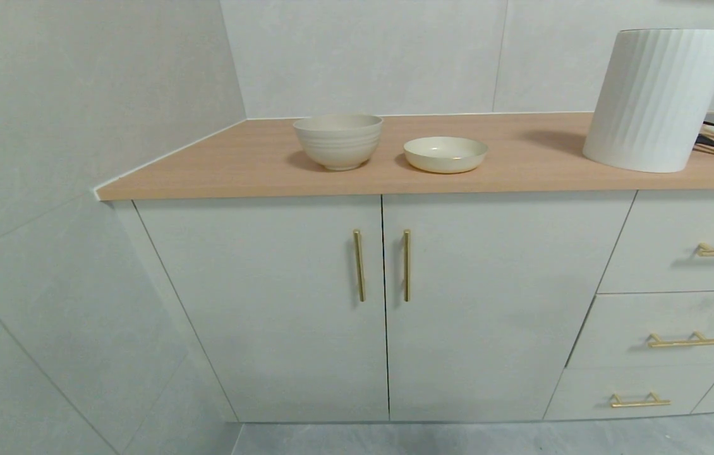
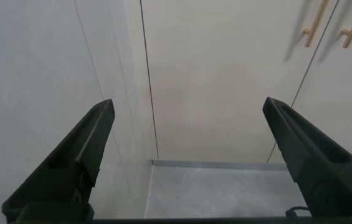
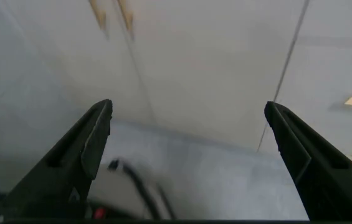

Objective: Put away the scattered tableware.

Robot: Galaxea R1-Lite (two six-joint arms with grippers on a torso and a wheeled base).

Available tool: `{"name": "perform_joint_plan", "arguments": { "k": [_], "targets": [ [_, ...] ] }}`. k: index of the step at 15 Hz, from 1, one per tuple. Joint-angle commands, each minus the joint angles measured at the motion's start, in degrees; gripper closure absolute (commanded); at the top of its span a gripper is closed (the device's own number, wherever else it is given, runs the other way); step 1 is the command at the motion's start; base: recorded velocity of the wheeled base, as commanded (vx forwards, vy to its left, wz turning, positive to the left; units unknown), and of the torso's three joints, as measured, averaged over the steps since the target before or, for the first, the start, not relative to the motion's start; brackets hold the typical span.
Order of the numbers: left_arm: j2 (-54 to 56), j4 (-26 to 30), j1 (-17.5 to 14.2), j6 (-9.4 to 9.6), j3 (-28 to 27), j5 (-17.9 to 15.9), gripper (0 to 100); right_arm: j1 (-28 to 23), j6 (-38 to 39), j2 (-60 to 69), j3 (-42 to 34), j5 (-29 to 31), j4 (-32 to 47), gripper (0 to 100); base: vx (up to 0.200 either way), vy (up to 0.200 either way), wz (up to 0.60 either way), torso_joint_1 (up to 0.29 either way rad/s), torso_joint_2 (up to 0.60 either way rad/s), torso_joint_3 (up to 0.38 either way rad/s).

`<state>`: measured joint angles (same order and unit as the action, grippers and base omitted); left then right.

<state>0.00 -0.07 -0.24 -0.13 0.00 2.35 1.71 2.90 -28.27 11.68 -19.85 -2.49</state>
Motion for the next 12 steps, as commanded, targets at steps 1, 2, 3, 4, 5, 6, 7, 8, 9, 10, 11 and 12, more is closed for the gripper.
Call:
{"name": "perform_joint_plan", "arguments": {
  "k": [1,2,3,4,5,6,7,8,9,10,11,12],
  "targets": [
    [0.00,-0.01,-0.02,-0.04,0.00,0.02,0,4.89,-1.85,-23.76,5.99,-1.42,-5.07,0,0.000,0.000,0.00,0.000,0.00,0.000],
    [0.00,-0.01,-0.02,-0.04,0.00,0.02,0,8.84,-1.93,-28.51,7.66,-1.42,-9.11,0,0.000,0.000,0.00,0.000,0.00,0.000],
    [0.00,-0.01,-0.02,-0.04,0.00,0.02,0,11.74,-1.85,-32.81,9.24,-1.07,-11.93,0,0.000,0.000,0.00,0.000,0.00,0.000],
    [0.00,-0.01,-0.02,-0.04,0.00,0.02,0,13.23,-1.76,-36.24,10.56,-1.07,-13.95,0,0.000,0.000,0.00,0.000,0.00,0.000],
    [-0.09,-0.01,-0.02,-0.04,0.00,0.02,0,14.82,-1.67,-40.90,12.40,-1.07,-16.50,0,0.000,0.000,0.00,0.000,0.00,0.000],
    [-0.09,-0.01,-0.02,-0.04,0.00,0.02,0,15.61,-1.67,-44.42,13.72,-1.07,-18.61,0,0.000,0.000,0.00,0.000,0.00,0.000],
    [0.00,-0.01,-0.02,-0.04,0.00,0.02,0,15.96,-1.67,-48.46,15.39,-1.07,-21.33,0,0.000,0.000,0.00,0.000,0.00,0.000],
    [-0.09,-0.01,-0.02,-0.04,0.00,0.02,0,16.66,-1.67,-52.41,17.24,-1.07,-24.23,0,0.000,0.000,0.00,0.000,0.00,0.000],
    [0.00,-0.01,-0.02,0.05,0.00,0.02,0,17.28,-1.58,-55.14,18.73,-0.98,-25.99,0,0.000,0.000,0.00,0.000,0.00,0.000],
    [0.00,-0.01,-0.02,0.05,0.00,0.02,0,18.68,-0.97,-59.71,21.81,-0.98,-27.57,0,0.000,0.000,0.00,0.000,0.00,0.000],
    [0.00,-0.01,-0.02,-0.04,0.00,0.02,0,20.35,0.35,-62.87,24.44,-1.07,-28.01,0,0.000,0.000,0.00,0.000,0.00,0.000],
    [0.00,-0.01,-0.02,-0.04,0.00,0.02,0,21.76,2.37,-65.25,26.55,-1.34,-28.01,0,0.000,0.000,0.00,0.000,0.00,0.000]
  ]
}}
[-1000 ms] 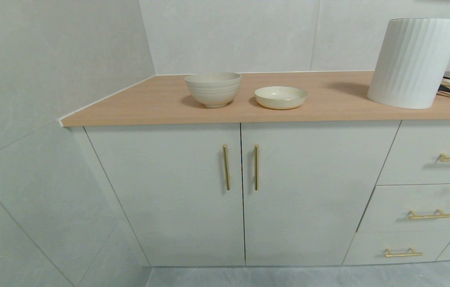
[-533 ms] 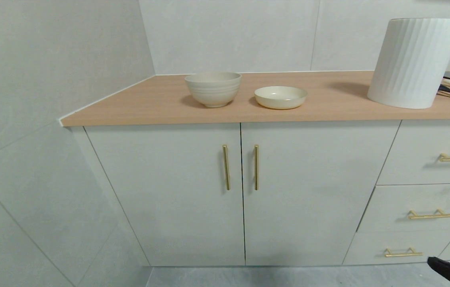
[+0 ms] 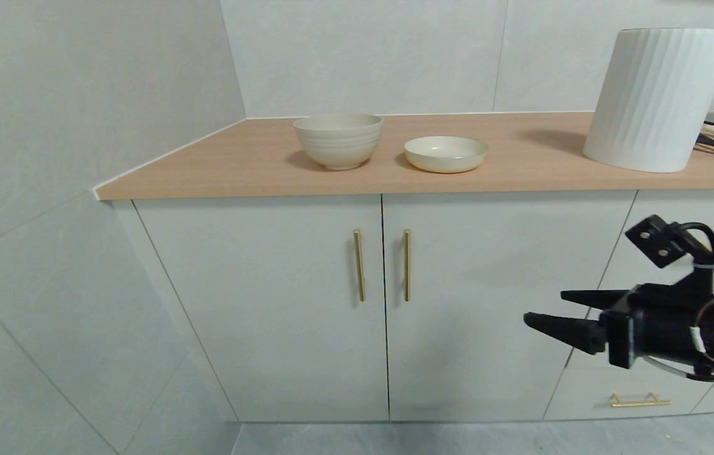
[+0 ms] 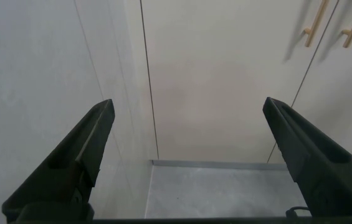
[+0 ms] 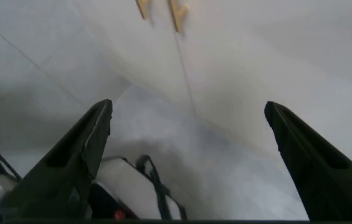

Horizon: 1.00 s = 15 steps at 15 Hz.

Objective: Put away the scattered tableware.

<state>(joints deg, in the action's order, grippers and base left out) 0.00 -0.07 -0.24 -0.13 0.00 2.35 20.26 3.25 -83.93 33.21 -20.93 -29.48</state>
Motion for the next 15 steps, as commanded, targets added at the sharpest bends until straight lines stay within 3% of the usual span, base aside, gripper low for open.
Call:
{"name": "perform_joint_plan", "arguments": {
  "k": [1,8,15],
  "targets": [
    [-0.09,-0.01,0.07,-0.04,0.00,0.02,0,4.52,4.48,-12.13,6.78,-0.34,-1.20,0,0.000,0.000,0.00,0.000,0.00,0.000],
    [-0.09,-0.01,-0.02,-0.04,0.00,0.02,0,9.18,14.85,-27.34,18.47,-0.34,-12.80,0,0.000,0.000,0.00,0.000,0.00,0.000],
    [-0.09,-0.01,-0.02,0.13,0.00,0.02,0,11.73,16.70,-36.04,24.89,-0.43,-21.15,0,0.000,0.000,0.00,0.000,0.00,0.000]
  ]
}}
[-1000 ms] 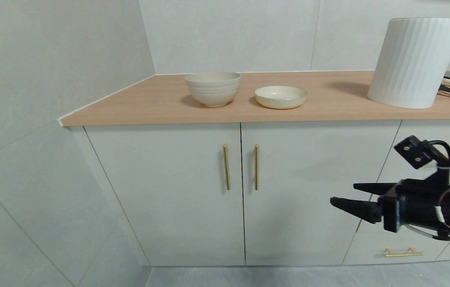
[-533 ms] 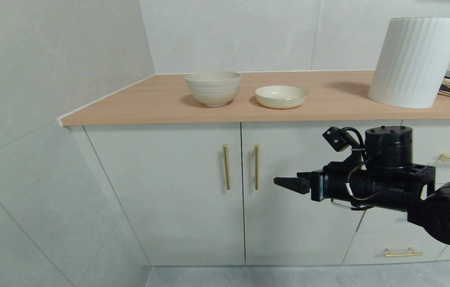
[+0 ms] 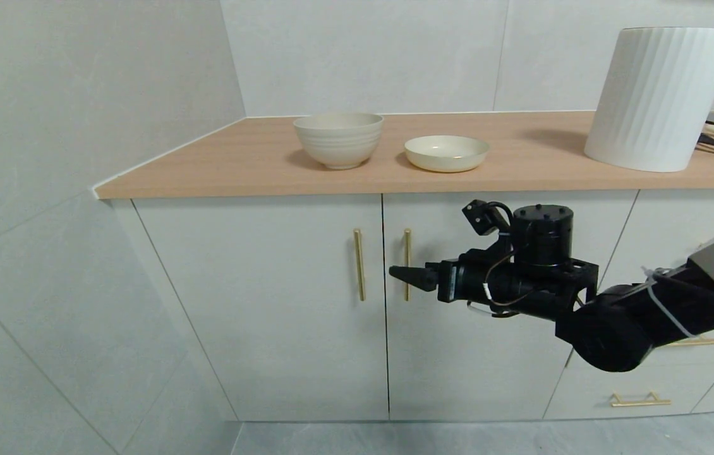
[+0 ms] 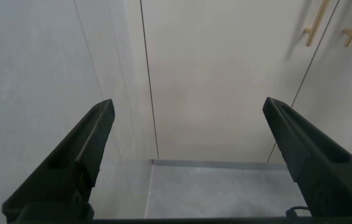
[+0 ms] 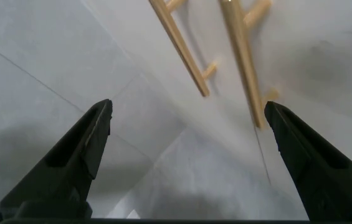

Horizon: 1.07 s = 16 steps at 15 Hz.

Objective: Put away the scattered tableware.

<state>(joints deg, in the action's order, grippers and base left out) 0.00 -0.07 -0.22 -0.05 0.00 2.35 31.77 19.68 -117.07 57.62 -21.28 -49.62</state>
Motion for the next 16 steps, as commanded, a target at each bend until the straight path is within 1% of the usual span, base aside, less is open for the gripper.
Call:
{"name": "perform_joint_plan", "arguments": {
  "k": [1,3,7,10,13,16],
  "targets": [
    [-0.09,-0.01,-0.04,-0.04,0.00,0.02,0,0.22,0.80,-4.49,1.44,0.02,-3.56,0,0.000,0.000,0.00,0.000,0.00,0.000],
    [0.00,-0.01,-0.04,0.05,0.00,0.02,0,1.01,2.12,-6.33,2.40,0.02,-6.19,0,0.000,0.000,0.00,0.000,0.00,0.000],
    [-0.09,-0.01,-0.04,0.05,0.00,0.02,0,0.93,3.00,-7.47,3.90,0.19,-6.63,0,0.000,0.000,0.00,0.000,0.00,0.000],
    [0.00,-0.01,-0.04,0.05,0.00,0.02,0,0.84,5.72,-8.44,4.16,0.37,-10.06,0,0.000,0.000,0.00,0.000,0.00,0.000],
    [-0.09,-0.01,-0.04,0.05,0.00,0.02,0,0.66,6.08,-8.53,4.25,0.37,-10.24,0,0.000,0.000,0.00,0.000,0.00,0.000],
    [0.00,-0.01,-0.04,0.05,0.00,0.02,0,0.75,6.08,-11.34,6.27,1.07,-10.85,0,0.000,0.000,0.00,0.000,0.00,0.000]
  ]
}}
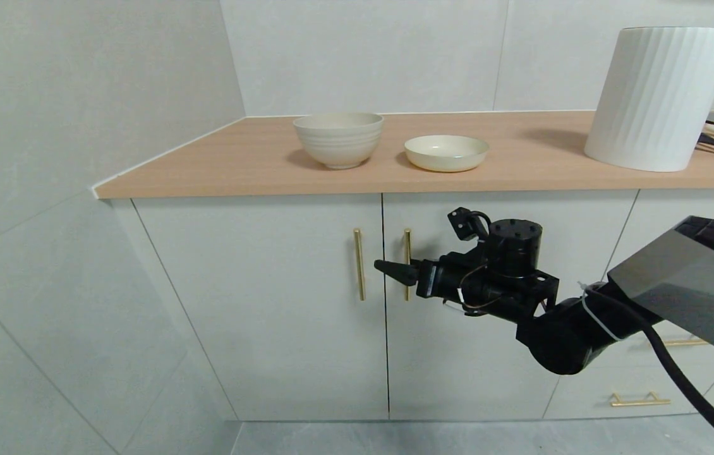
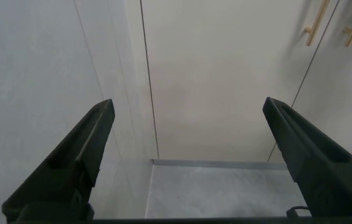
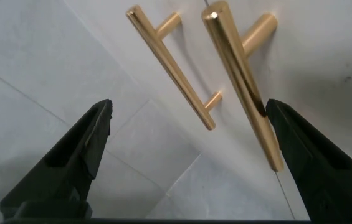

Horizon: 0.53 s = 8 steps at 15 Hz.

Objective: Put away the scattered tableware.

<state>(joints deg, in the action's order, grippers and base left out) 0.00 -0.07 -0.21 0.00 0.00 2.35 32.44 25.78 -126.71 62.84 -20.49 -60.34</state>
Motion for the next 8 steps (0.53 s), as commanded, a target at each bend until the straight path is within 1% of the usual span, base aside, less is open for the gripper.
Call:
{"name": "perform_joint_plan", "arguments": {
  "k": [1,8],
  "targets": [
    [-0.09,-0.01,-0.06,0.00,0.00,0.02,0,0.08,-0.03,-2.40,1.41,0.89,-1.27,0,0.000,0.000,0.00,0.000,0.00,0.000],
    [0.00,-0.01,-0.06,0.00,0.00,0.02,0,0.26,1.46,-3.19,1.32,0.98,-3.11,0,0.000,0.000,0.00,0.000,0.00,0.000]
  ]
}}
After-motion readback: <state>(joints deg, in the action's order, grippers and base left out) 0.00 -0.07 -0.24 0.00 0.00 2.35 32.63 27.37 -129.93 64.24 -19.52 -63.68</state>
